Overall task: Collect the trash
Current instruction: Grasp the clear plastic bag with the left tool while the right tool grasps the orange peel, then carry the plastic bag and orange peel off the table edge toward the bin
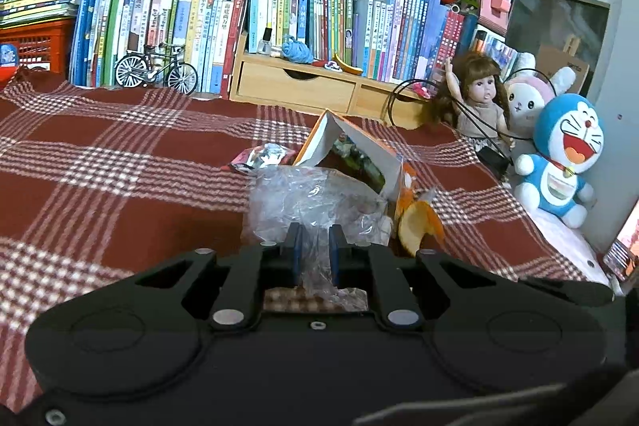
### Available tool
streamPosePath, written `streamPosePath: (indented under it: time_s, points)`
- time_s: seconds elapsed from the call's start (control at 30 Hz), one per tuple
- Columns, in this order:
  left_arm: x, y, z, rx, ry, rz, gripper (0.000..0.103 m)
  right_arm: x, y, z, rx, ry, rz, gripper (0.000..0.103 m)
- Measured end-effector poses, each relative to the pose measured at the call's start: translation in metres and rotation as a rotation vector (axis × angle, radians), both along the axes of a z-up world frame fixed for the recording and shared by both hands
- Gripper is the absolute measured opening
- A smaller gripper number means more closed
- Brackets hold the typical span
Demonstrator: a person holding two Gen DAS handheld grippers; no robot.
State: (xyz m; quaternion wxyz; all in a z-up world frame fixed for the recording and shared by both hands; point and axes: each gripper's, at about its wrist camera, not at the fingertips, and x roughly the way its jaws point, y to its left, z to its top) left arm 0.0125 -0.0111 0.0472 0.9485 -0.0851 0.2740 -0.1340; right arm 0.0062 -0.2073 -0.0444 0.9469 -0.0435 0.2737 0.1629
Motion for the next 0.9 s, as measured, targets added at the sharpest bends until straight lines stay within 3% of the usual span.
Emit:
streamPosePath:
  time_s: [0.13, 0.27, 0.33, 0.4, 0.47, 0.57, 0.63, 0.83, 0.9]
  points:
    - [-0.026, 0.008, 0.001, 0.014, 0.003, -0.028, 0.015, -0.013, -0.002, 0.000, 0.001, 0.000, 0.006, 0.047]
    - [-0.044, 0.013, 0.001, 0.057, 0.008, -0.035, 0.025, -0.021, -0.003, -0.002, -0.024, -0.005, 0.006, 0.047]
    - [-0.052, 0.014, 0.002, 0.064, 0.000, -0.047, 0.042, -0.024, -0.006, -0.001, -0.016, -0.002, 0.000, 0.047]
    - [-0.057, 0.013, 0.005, 0.065, -0.021, -0.060, 0.071, -0.025, -0.009, -0.001, -0.009, -0.001, -0.008, 0.047]
    - [-0.061, 0.009, 0.007, 0.070, -0.058, -0.088, 0.086, -0.026, -0.012, -0.001, -0.006, -0.003, -0.016, 0.048]
    - [-0.056, 0.000, 0.006, 0.084, -0.110, -0.105, 0.095, -0.027, -0.018, 0.000, 0.000, -0.005, -0.029, 0.048]
    - [-0.046, -0.007, 0.002, 0.097, -0.108, -0.087, 0.097, -0.028, -0.021, 0.000, 0.005, -0.006, -0.039, 0.048]
    - [-0.001, -0.020, -0.021, 0.103, 0.010, -0.026, 0.097, -0.029, -0.030, -0.003, 0.010, 0.001, -0.057, 0.048]
    - [0.007, -0.019, -0.027, 0.091, 0.034, -0.011, 0.092, -0.029, -0.032, -0.004, 0.014, 0.005, -0.060, 0.048]
